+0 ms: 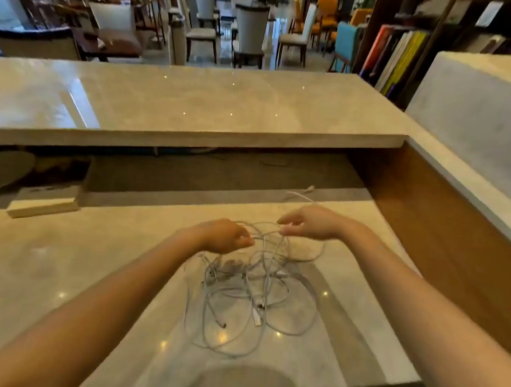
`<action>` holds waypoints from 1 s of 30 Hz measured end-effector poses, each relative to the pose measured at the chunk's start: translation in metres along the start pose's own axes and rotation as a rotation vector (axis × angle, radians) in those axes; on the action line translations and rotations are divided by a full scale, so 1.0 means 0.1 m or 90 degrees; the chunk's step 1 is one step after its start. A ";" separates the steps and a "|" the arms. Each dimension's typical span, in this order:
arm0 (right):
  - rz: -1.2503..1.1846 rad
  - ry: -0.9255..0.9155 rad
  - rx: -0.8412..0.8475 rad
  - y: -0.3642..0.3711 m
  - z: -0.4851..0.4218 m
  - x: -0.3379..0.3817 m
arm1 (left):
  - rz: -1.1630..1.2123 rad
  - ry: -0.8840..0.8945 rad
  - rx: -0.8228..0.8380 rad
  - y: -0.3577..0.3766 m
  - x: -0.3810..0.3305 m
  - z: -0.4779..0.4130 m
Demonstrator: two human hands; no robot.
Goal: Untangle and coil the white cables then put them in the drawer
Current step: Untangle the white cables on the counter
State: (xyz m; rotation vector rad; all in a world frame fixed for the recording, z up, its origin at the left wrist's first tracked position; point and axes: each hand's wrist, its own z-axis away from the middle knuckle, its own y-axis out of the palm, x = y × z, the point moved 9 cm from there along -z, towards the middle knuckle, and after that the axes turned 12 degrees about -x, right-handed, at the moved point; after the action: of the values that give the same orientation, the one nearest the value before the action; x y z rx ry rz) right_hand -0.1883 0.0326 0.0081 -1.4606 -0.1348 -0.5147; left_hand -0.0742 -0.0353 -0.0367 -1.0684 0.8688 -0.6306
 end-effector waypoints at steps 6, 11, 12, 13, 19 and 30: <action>-0.061 0.046 -0.094 0.68 0.27 -0.09 | 0.031 -0.101 -0.144 0.55 0.03 0.13; -0.089 0.041 -0.174 0.84 0.38 -0.18 | 0.097 -0.115 -0.192 0.80 -0.05 0.19; -0.086 0.037 -0.185 0.84 0.40 -0.21 | 0.108 -0.116 -0.196 0.83 -0.05 0.19; -0.080 0.039 -0.194 0.84 0.42 -0.25 | 0.119 -0.122 -0.200 0.86 -0.03 0.20; -0.104 0.076 -0.212 0.82 0.58 -0.43 | 0.405 -0.207 -0.356 0.70 0.17 0.34; -0.174 -0.025 -0.352 0.43 0.60 0.12 | 0.943 -0.234 -0.368 0.03 0.09 0.50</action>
State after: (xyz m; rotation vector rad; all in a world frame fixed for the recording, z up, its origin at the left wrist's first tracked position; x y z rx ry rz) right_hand -0.1464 0.0882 -0.0192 -2.0072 -0.2385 -0.7868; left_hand -0.0269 -0.0169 -0.0315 -0.7017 1.2502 1.0672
